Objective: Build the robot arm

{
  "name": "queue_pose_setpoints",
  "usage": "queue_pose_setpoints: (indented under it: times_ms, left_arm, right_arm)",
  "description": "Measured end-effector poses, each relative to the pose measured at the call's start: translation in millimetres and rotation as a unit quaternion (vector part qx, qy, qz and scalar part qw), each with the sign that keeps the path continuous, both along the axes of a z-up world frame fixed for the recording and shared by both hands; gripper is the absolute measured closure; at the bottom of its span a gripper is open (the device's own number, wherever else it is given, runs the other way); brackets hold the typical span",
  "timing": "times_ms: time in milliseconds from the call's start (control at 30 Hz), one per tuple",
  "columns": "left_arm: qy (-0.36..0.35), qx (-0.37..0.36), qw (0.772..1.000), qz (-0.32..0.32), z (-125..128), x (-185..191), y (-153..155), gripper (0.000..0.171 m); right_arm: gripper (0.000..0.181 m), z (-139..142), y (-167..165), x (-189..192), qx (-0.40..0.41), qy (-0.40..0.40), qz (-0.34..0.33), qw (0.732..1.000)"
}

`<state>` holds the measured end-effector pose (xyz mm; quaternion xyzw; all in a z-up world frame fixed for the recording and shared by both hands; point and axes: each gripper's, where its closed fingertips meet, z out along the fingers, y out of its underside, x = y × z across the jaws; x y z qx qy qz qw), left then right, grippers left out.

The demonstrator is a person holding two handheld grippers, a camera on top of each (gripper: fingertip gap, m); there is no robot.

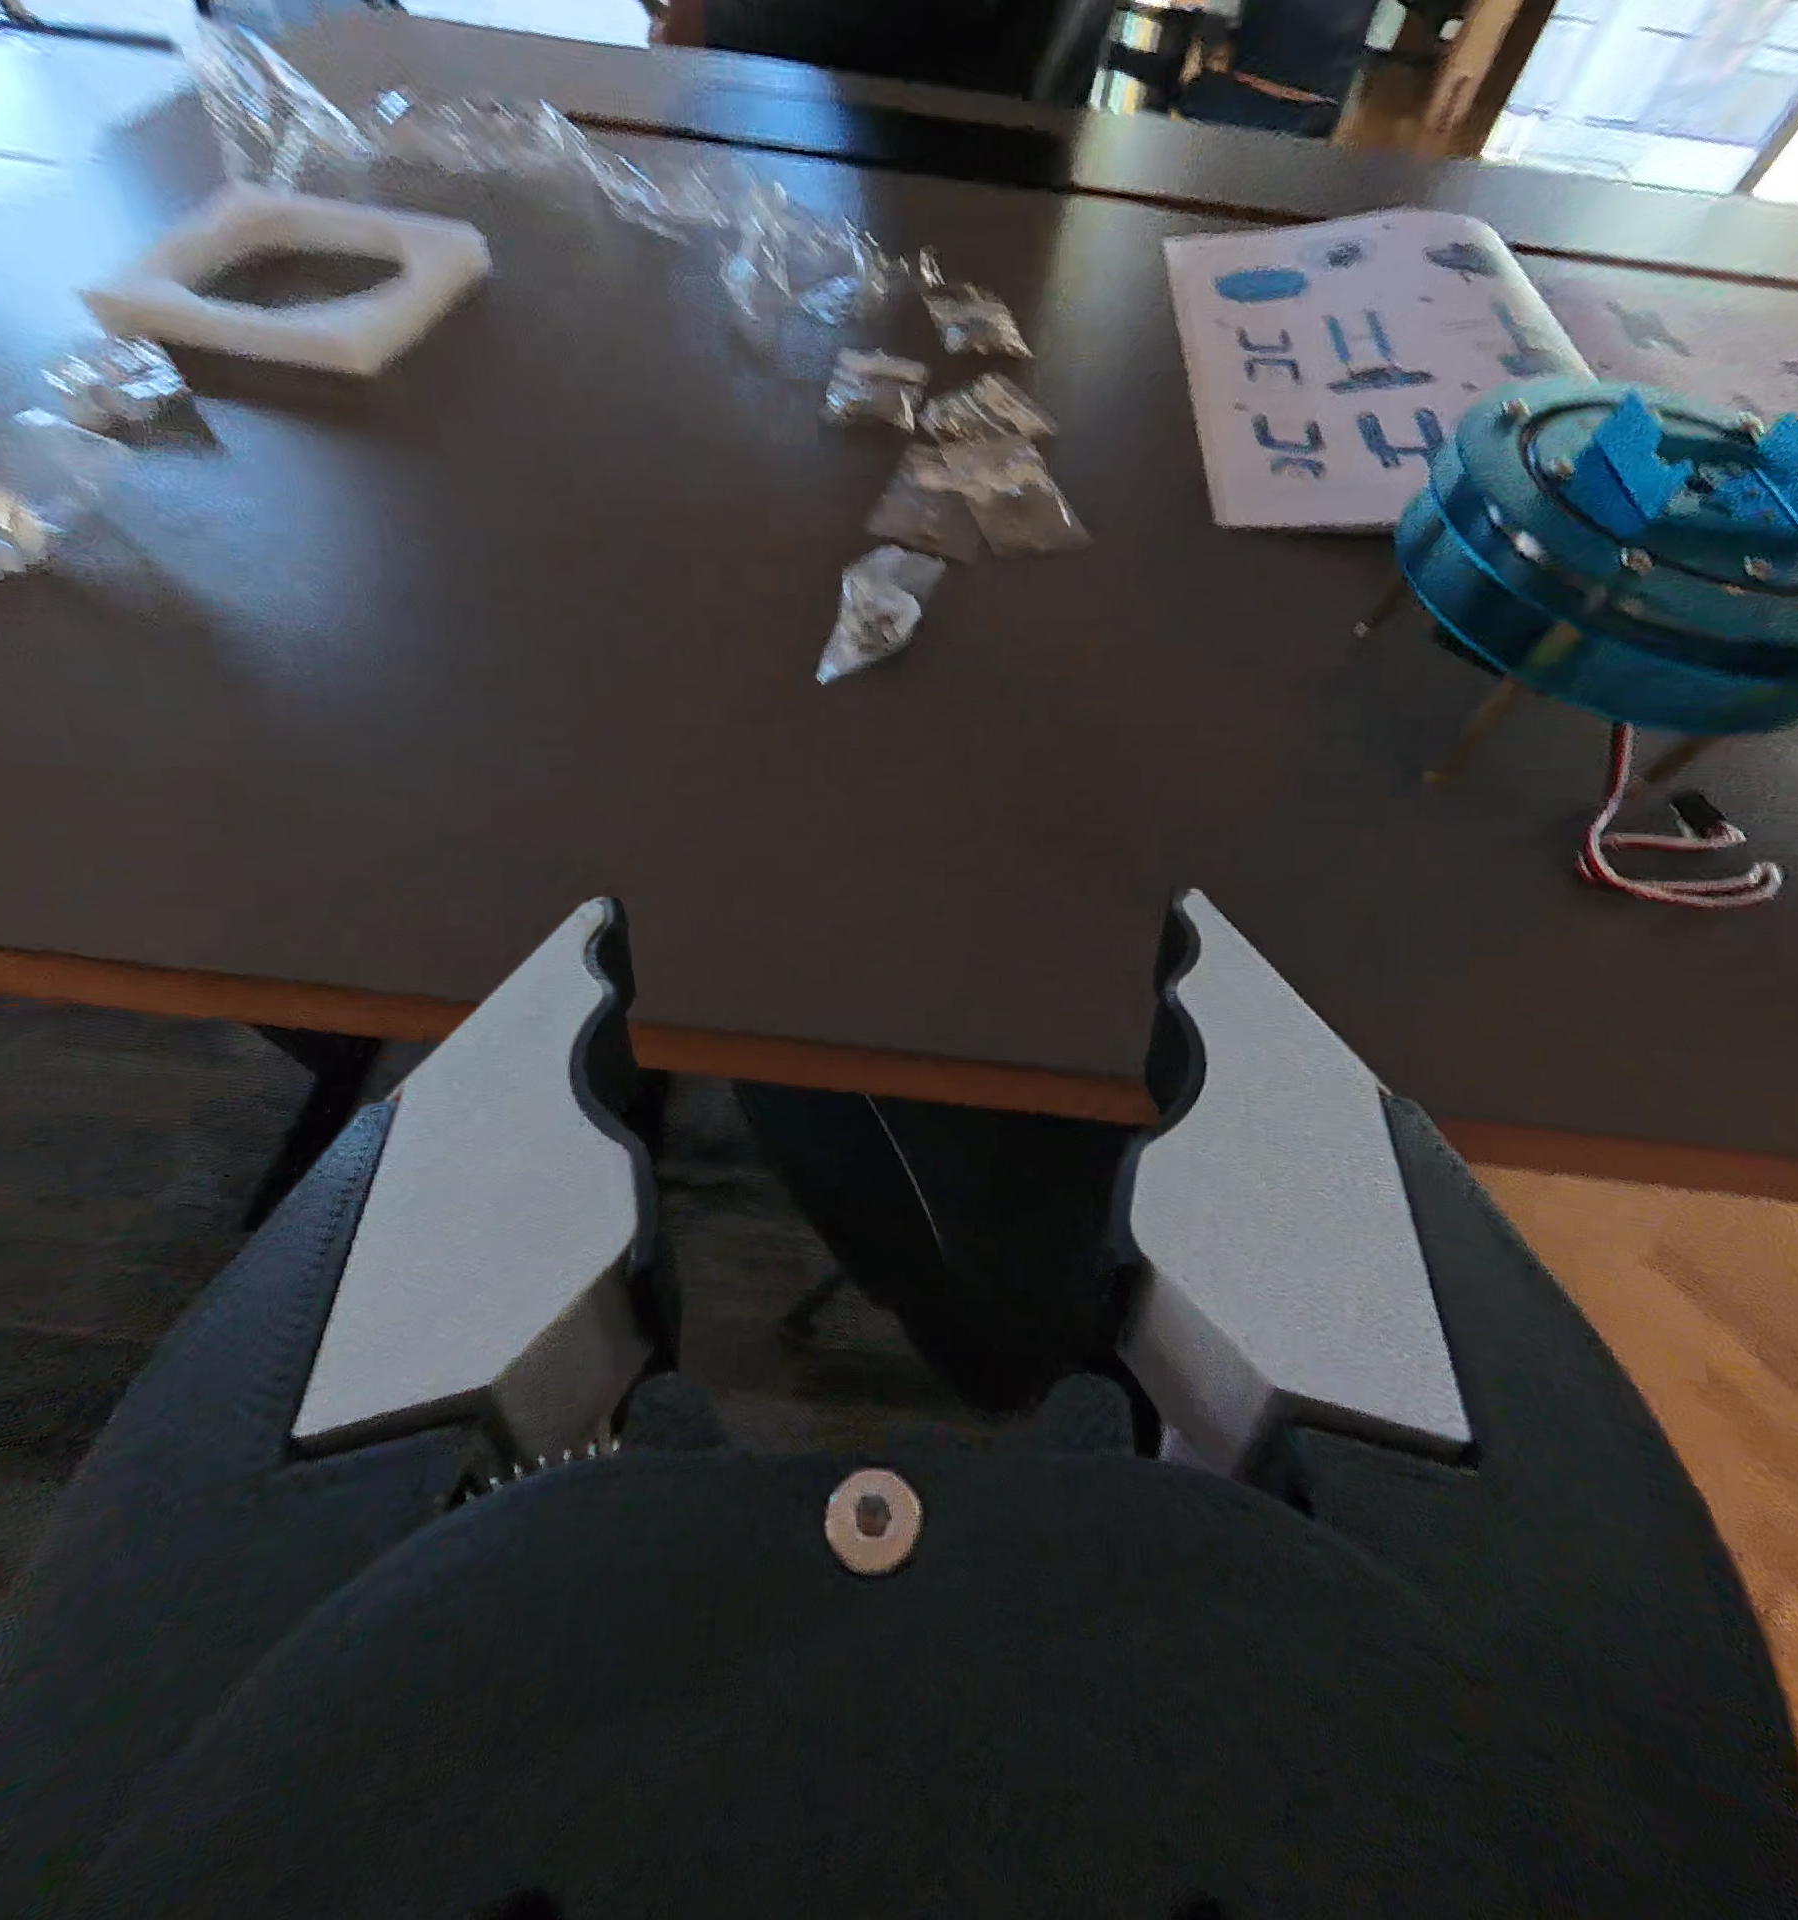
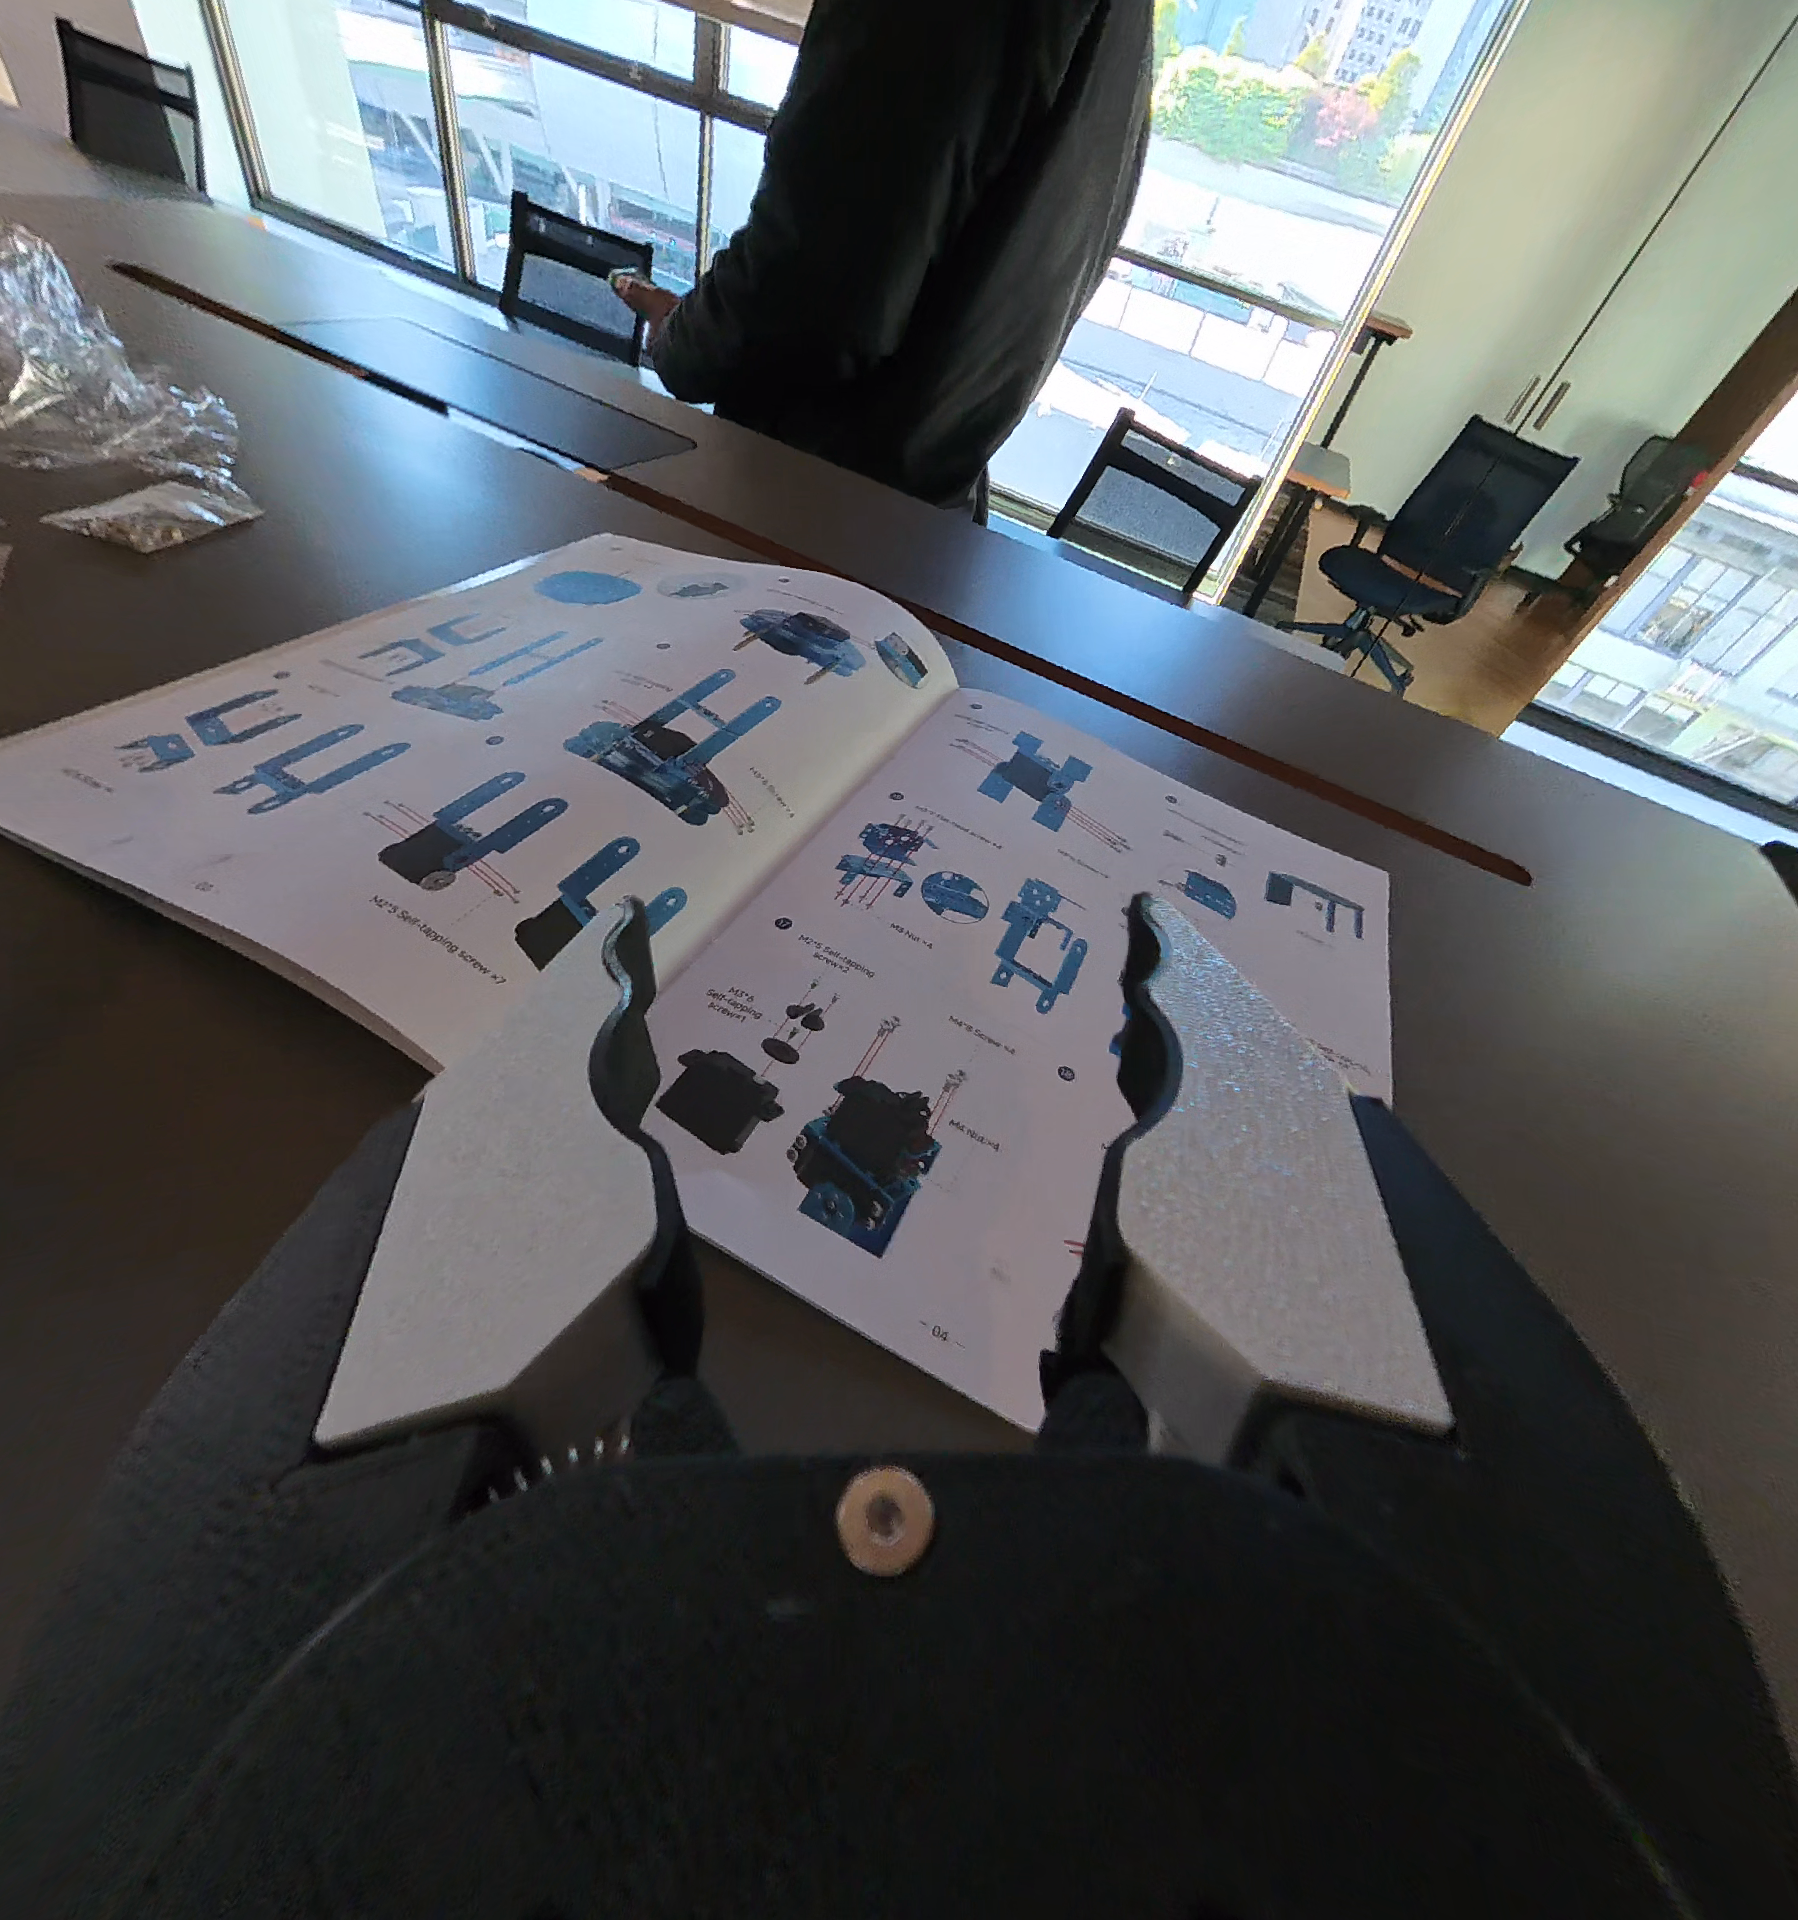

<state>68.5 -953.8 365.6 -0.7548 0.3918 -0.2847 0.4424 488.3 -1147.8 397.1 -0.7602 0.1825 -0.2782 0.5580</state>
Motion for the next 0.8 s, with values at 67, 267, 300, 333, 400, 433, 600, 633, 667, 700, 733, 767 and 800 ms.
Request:
queue_pose_setpoints:
  times_ms: [67,267,300,333,400,433,600,633,667,700,733,767,800]
  left_arm:
    - [0.002,-0.011,0.999,-0.036,-8,9,-12,0.070]
    - [0.047,0.031,0.990,-0.128,-12,47,-26,0.067]
    - [0.055,0.033,0.989,-0.135,-14,54,-24,0.067]
    - [0.060,0.030,0.987,-0.143,-16,60,-22,0.066]
    - [0.070,0.025,0.985,-0.157,-19,72,-19,0.065]
    - [0.073,0.029,0.984,-0.161,-19,77,-17,0.064]
    - [0.075,0.044,0.977,-0.196,-22,108,-19,0.065]
    - [0.082,0.052,0.975,-0.201,-24,112,-19,0.065]
    - [0.088,0.060,0.973,-0.204,-26,116,-18,0.065]
    - [0.094,0.064,0.972,-0.207,-28,119,-18,0.065]
    - [0.097,0.064,0.970,-0.211,-30,121,-18,0.064]
    - [0.098,0.061,0.970,-0.216,-32,123,-18,0.064]
    - [0.097,0.058,0.969,-0.219,-33,125,-19,0.065]
  right_arm:
    - [0.091,4,-2,-2,0.020,0.013,0.007,1.000]
    - [0.070,-21,-1,-57,0.017,0.199,0.080,0.977]
    - [0.070,-30,-1,-78,0.013,0.246,0.097,0.964]
    - [0.070,-36,-2,-96,0.017,0.273,0.108,0.956]
    - [0.070,-40,-1,-126,0.020,0.279,0.122,0.952]
    - [0.070,-40,-3,-135,0.015,0.259,0.117,0.959]
    - [0.071,-39,-19,-150,-0.039,0.180,0.071,0.980]
    - [0.070,-40,-22,-152,-0.045,0.178,0.065,0.981]
    - [0.069,-42,-25,-152,-0.050,0.177,0.059,0.981]
    - [0.069,-45,-27,-153,-0.056,0.179,0.054,0.981]
    - [0.068,-48,-29,-154,-0.061,0.182,0.050,0.980]
    - [0.068,-51,-31,-155,-0.064,0.185,0.046,0.979]
    - [0.067,-52,-32,-157,-0.067,0.186,0.044,0.979]
